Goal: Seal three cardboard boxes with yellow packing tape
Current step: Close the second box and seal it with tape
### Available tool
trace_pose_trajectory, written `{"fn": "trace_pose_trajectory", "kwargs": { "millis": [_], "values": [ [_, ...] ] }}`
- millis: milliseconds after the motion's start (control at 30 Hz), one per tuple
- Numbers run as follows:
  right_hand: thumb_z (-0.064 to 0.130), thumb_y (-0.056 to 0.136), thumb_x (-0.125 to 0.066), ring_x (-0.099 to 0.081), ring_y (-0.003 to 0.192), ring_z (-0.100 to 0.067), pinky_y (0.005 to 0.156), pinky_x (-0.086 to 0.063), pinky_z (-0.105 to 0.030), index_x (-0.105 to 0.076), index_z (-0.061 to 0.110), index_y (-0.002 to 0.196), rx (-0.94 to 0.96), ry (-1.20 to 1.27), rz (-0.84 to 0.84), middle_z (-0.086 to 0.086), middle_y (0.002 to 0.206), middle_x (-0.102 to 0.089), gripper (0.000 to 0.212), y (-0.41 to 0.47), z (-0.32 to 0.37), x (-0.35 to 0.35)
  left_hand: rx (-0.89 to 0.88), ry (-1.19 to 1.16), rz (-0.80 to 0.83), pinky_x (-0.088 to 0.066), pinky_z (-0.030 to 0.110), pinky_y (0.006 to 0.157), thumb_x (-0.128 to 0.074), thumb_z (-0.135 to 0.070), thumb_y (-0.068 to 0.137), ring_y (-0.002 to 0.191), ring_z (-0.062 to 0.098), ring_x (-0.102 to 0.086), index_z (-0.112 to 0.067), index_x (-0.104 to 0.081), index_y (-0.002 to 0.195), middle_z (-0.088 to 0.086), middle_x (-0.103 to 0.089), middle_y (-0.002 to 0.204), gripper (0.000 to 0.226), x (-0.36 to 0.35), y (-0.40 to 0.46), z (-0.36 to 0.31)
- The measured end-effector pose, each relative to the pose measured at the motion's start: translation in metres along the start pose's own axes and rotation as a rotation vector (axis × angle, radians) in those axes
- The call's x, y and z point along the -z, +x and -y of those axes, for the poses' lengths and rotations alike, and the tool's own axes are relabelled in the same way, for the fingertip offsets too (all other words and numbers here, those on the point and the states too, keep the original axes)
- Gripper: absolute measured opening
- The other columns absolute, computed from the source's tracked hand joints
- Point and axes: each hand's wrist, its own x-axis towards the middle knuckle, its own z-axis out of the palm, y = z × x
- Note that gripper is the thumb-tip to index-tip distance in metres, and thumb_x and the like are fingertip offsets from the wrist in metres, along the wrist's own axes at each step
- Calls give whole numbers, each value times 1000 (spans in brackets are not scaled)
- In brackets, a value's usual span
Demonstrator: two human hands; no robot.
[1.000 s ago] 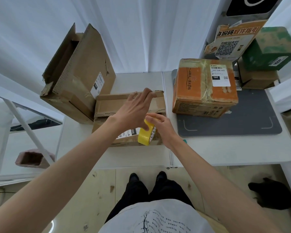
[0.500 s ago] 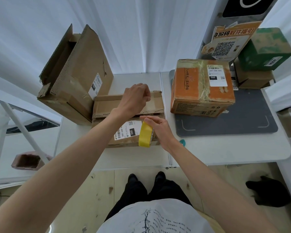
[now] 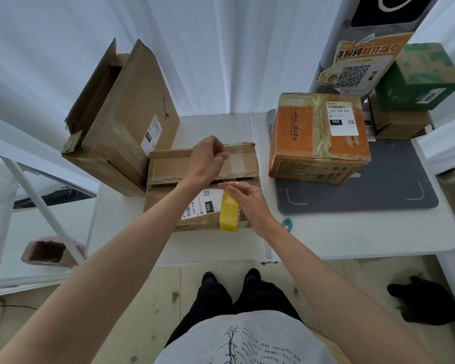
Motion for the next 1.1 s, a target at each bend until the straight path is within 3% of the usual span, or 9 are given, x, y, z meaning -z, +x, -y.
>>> {"fn": "trace_pose_trajectory", "kwargs": {
  "millis": [133, 233, 400, 567, 700, 833, 1000, 1100],
  "values": [
    [25, 98, -66, -62, 114, -24, 84, -51, -29, -81, 26, 101, 3, -1, 18, -3, 123, -67, 16, -6, 0, 4, -12, -19, -98, -55, 33, 80, -60, -2, 97, 86, 21, -63, -7, -61, 97, 7, -65, 94, 5, 8, 3, -5],
    [22, 97, -65, -59, 115, -18, 89, -49, -29, -81, 22, 103, 68, -51, 30, 1, 123, -66, 17, -10, -4, 5, -37, -99, -159, -57, 26, 75, -56, -7, 100, 86, 17, -70, -8, -57, 101, 7, -65, 100, 2, 43, 21, -29],
    [26, 98, -64, -60, 118, -20, 98, -53, -37, -80, 26, 107, 73, -85, 68, 0, 126, -64, 18, -7, 2, 2, -93, -15, 153, -56, 23, 65, -70, -15, 89, 64, 9, -70, -10, -56, 97, 0, -61, 89, 17, 74, 17, -54],
    [31, 95, -69, -59, 119, -23, 96, -54, -35, -76, 28, 115, 51, -27, 128, -3, 131, -60, 22, -11, 2, 11, -36, 158, 307, -44, 24, 60, -74, -21, 85, 68, 14, -52, -9, -52, 105, -2, -54, 83, 32, 47, -7, -18],
    [35, 91, -74, -59, 122, -21, 93, -52, -30, -74, 42, 113, 42, -36, 158, -3, 135, -58, 23, -12, 3, 11, -30, 250, 343, -37, 28, 59, -80, -31, 81, 70, 17, -43, -10, -47, 105, -3, -47, 80, 45, 33, -20, 13],
    [34, 94, -71, -52, 126, -13, 88, -47, -23, -70, 32, 124, 67, -105, 159, 5, 141, -51, 30, -12, 6, 11, -4, 282, 330, -36, 29, 60, -81, -53, 78, 70, 12, -40, -12, -44, 103, -4, -45, 83, 61, 28, -25, 24],
    [37, 94, -69, -43, 130, -9, 86, -43, -20, -69, 34, 126, 85, -158, 168, 8, 145, -44, 32, -12, 7, 13, 95, 140, 371, -40, 25, 62, -83, -34, 80, 74, 12, -50, -17, -48, 119, -3, -51, 86, 56, 21, -28, 29],
    [36, 94, -70, -40, 132, -8, 85, -42, -17, -69, 33, 126, 90, -161, 164, 9, 146, -41, 32, -12, 7, 15, 177, -52, 444, -37, 22, 58, -82, -28, 83, 66, 10, -45, -15, -65, 113, -2, -51, 78, 37, 19, -31, 32]
  ]
}}
